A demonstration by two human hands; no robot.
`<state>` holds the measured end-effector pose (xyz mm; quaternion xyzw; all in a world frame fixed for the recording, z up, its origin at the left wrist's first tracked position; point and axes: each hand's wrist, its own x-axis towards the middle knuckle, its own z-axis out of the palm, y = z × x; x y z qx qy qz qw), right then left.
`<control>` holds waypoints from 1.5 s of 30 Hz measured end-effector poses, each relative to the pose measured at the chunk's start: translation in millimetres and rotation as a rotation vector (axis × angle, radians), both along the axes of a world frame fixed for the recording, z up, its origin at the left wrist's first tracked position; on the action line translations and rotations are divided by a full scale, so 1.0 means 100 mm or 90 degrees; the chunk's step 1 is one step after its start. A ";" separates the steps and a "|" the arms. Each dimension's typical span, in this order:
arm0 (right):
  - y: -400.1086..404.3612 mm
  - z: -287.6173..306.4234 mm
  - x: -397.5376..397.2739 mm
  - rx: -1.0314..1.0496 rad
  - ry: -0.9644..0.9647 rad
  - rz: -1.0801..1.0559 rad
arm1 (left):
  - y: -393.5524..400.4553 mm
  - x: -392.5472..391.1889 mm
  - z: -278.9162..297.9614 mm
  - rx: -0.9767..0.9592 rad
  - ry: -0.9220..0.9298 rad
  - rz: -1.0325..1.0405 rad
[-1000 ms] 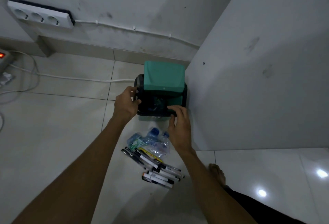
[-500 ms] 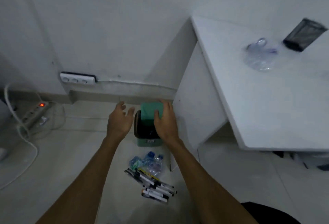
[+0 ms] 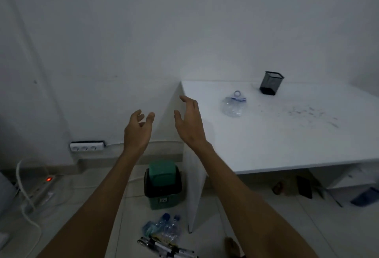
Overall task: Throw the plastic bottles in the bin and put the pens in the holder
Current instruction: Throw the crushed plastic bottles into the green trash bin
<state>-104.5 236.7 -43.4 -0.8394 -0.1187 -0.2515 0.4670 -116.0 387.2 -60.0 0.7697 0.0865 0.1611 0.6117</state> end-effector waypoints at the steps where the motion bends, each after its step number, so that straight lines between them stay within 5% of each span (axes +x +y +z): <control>1: -0.17 0.03 -0.01 -0.005 0.003 -0.014 | -0.13 0.01 0.05 0.003 -0.003 -0.015; 19: -2.54 -0.22 0.88 0.035 0.143 -0.212 | -2.28 1.08 -0.09 0.048 0.032 -0.206; 31: -2.50 -0.22 1.63 0.363 0.339 -0.208 | -2.58 1.71 -0.21 0.220 0.052 -0.208; 40: -2.49 -0.09 1.11 0.437 0.292 -0.079 | -2.40 1.39 -0.06 -0.126 0.057 -0.285; 45: -2.43 0.02 0.68 0.209 0.291 -0.077 | -2.11 1.02 0.15 -0.142 0.049 -0.343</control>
